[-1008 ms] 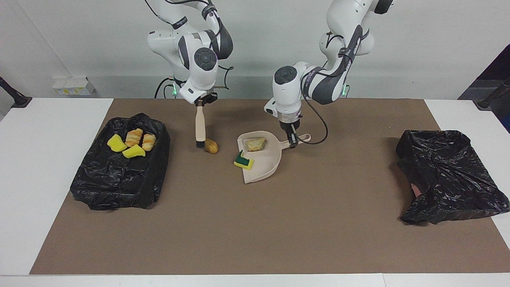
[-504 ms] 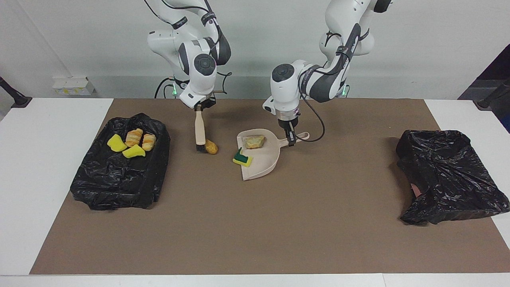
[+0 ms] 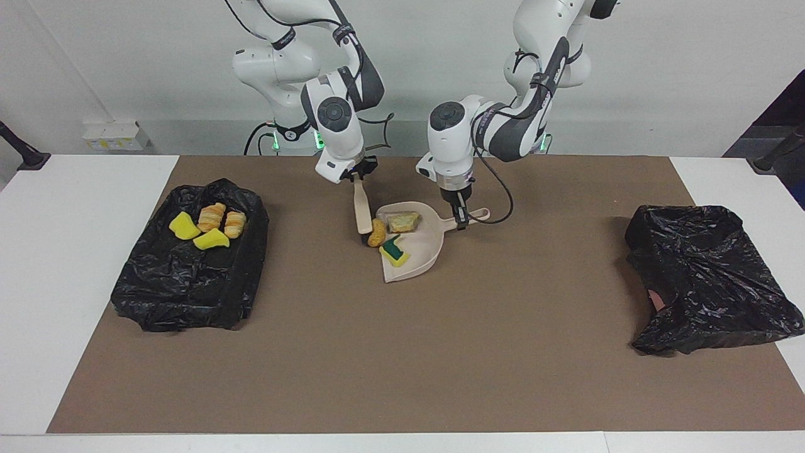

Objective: Sweep and dump trash in bin
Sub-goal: 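Sweep the remaining crumbs into the dustpan with the right gripper's brush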

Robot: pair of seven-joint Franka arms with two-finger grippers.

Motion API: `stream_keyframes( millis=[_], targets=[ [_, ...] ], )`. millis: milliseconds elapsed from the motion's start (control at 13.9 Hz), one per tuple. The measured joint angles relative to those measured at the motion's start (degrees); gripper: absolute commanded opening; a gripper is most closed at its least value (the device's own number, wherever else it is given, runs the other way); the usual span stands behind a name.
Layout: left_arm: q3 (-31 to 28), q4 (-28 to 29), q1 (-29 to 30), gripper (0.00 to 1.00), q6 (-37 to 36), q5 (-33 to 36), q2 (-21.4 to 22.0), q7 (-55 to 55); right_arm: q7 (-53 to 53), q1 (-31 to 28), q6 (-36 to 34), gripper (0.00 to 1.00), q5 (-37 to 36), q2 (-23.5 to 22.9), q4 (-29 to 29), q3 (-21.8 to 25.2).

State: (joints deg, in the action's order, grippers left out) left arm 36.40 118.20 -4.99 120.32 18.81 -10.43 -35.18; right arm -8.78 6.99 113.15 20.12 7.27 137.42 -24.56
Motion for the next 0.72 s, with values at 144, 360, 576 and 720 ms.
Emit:
stream_keyframes(
  millis=[144,360,576,720],
  targets=[
    [-0.08,0.02,0.06,0.0,0.07,0.0,0.02,-1.16,1.59,0.33,0.05,0.0,4.55,-0.14,-1.06,-0.96],
    [-0.65,0.02,0.41,0.0,0.51,0.0,0.02,-5.34,3.15,0.31,0.04,0.0,4.98,-0.41,-2.43,-1.15],
    [-1.36,0.01,1.01,0.0,0.85,-0.16,0.02,-9.65,3.81,0.31,-0.85,0.0,2.38,-0.42,-2.91,-1.16],
    [-2.72,-0.12,1.02,0.0,1.09,-1.6,0.04,-12.76,3.81,0.3,-3.62,0.0,-0.96,0.07,-3.58,-1.16]
  ],
)
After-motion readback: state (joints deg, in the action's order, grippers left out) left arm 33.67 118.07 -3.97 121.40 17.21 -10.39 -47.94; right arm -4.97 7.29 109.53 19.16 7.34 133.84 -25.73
